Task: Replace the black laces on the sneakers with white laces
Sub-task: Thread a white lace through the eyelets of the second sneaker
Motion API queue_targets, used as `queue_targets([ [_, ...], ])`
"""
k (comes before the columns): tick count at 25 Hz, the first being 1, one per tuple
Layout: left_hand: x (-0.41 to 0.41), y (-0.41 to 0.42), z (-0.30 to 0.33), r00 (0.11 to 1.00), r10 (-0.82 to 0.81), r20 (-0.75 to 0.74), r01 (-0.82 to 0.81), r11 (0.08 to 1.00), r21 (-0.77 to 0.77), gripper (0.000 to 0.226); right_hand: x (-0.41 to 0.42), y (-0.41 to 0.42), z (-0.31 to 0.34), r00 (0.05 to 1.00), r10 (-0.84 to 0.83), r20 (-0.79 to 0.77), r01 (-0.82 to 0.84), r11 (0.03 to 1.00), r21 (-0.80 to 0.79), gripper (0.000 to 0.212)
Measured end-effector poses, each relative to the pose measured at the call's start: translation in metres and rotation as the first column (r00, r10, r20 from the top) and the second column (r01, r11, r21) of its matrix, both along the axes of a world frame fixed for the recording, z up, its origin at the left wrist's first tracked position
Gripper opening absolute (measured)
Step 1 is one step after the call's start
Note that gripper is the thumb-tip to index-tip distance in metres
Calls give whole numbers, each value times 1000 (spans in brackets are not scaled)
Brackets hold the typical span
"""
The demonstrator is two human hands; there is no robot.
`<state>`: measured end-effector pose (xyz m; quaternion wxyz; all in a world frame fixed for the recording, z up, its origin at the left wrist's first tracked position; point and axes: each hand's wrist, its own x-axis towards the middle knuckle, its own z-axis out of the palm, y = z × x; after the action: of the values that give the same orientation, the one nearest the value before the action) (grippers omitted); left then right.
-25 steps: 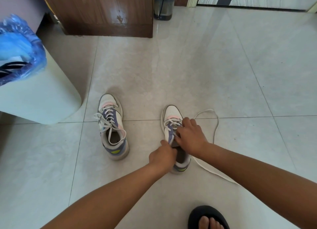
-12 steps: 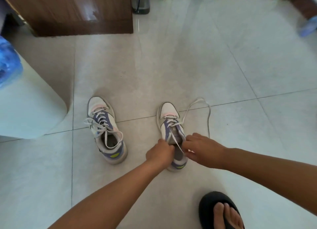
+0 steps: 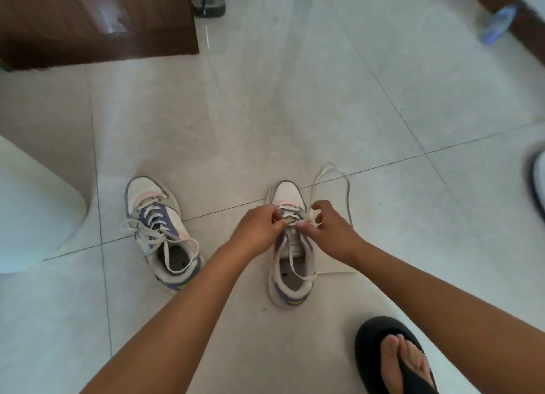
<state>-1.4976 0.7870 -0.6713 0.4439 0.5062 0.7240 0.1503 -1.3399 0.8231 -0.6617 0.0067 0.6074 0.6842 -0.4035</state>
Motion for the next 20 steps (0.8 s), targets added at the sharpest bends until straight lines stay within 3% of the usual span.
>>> queue_targets([
  [2, -2, 12, -3, 996, -38, 80, 39, 999, -12, 14, -6, -7, -7, 995, -94, -34, 89, 989, -118, 51],
  [6, -8, 24, -7, 980, -30, 199, 44, 997, -67, 8, -10, -9, -10, 992, -121, -34, 118, 990, -75, 47],
  [10, -10, 25, -10, 968, -217, 127, 233, 965, -123, 19, -13, -13, -7, 993, -114, -16, 112, 991, -74, 47],
  [13, -5, 18, -8, 935, -339, -109, 340, 940, -7, 19, -17, -13, -7, 994, -110, -2, 110, 993, -53, 40],
  [15, -1, 9, -11, 945, -279, -169, 299, 948, 106, 15, -19, -15, -7, 994, -111, 14, 112, 993, -42, 38],
  [18, -4, 1, -19, 997, -70, -8, 71, 992, 107, 9, -21, -16, -9, 992, -126, 30, 127, 991, -30, 37],
  [20, -6, 1, -25, 997, -43, 64, 39, 997, 61, 9, -24, -18, -7, 990, -132, 46, 134, 990, -45, 37],
])
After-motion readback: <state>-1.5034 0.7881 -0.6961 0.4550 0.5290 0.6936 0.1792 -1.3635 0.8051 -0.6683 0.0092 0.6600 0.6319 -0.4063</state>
